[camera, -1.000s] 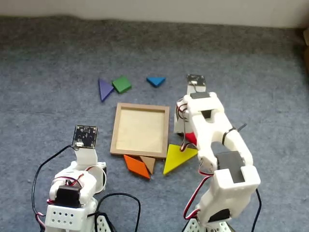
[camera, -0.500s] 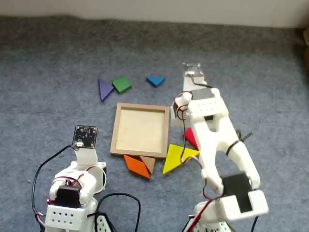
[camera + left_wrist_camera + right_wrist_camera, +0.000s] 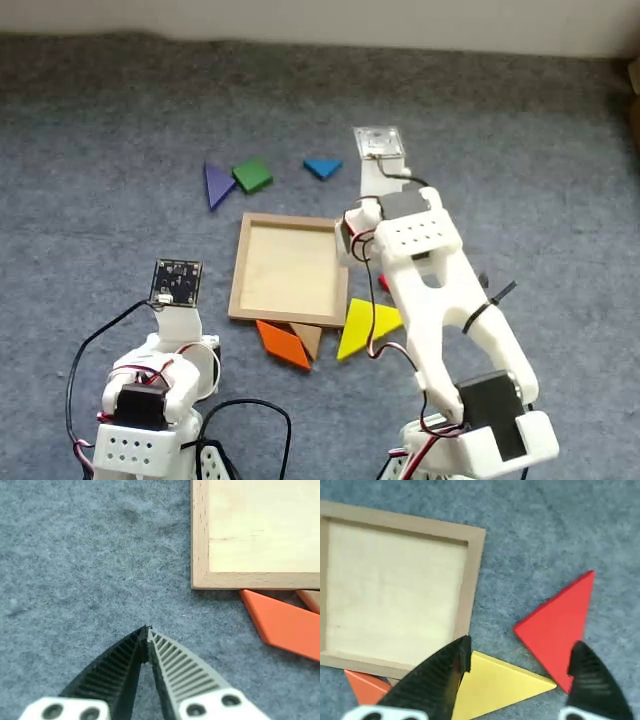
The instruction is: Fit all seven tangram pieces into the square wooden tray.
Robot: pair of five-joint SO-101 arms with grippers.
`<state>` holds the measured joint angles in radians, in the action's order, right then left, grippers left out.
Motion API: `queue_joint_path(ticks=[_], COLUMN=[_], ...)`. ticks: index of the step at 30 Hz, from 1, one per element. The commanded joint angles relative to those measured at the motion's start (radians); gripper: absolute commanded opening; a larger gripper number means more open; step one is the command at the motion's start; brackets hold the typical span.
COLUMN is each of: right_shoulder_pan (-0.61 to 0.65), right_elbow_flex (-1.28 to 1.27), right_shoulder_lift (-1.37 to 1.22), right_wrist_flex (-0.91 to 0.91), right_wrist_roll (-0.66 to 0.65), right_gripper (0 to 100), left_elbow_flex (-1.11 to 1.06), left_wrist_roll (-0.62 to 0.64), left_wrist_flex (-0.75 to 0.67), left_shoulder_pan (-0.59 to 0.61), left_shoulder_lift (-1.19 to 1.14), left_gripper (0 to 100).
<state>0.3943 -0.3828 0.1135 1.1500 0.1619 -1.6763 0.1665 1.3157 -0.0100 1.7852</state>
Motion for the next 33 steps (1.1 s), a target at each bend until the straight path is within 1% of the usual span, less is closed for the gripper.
queue_joint_path(ticks=[1,7,10,16,21,25,33], right_shoulder_pan=[-0.039,-0.073,-0.074,-0.079,-0.079,-0.082,-0.133], right_elbow_flex=[0.007,0.012,0.036,0.042,0.035,0.035,0.033], right_shoulder_lift=[-0.015,-0.199,-0.243,-0.26,-0.26,-0.26,-0.262], right_wrist_flex=[-0.001,-0.01,-0.027,-0.035,-0.105,-0.114,-0.14], right_wrist_roll=[0.061,0.063,0.063,0.061,0.061,0.061,0.06], right_gripper=[43.5,44.4,44.4,44.3,44.3,44.3,44.3], left_elbow_flex=[-0.019,-0.019,-0.019,-0.019,-0.019,-0.019,-0.019], left_wrist_roll=[-0.003,-0.003,-0.003,-0.003,-0.003,-0.003,-0.003], left_wrist_flex=[0.006,0.006,0.006,0.006,0.006,0.006,0.006], left_shoulder_pan=[0.012,0.012,0.013,0.012,0.012,0.012,0.012], left_shoulder_lift=[0.027,0.027,0.027,0.027,0.027,0.027,0.027], left_gripper=[1,1,1,1,1,1,1])
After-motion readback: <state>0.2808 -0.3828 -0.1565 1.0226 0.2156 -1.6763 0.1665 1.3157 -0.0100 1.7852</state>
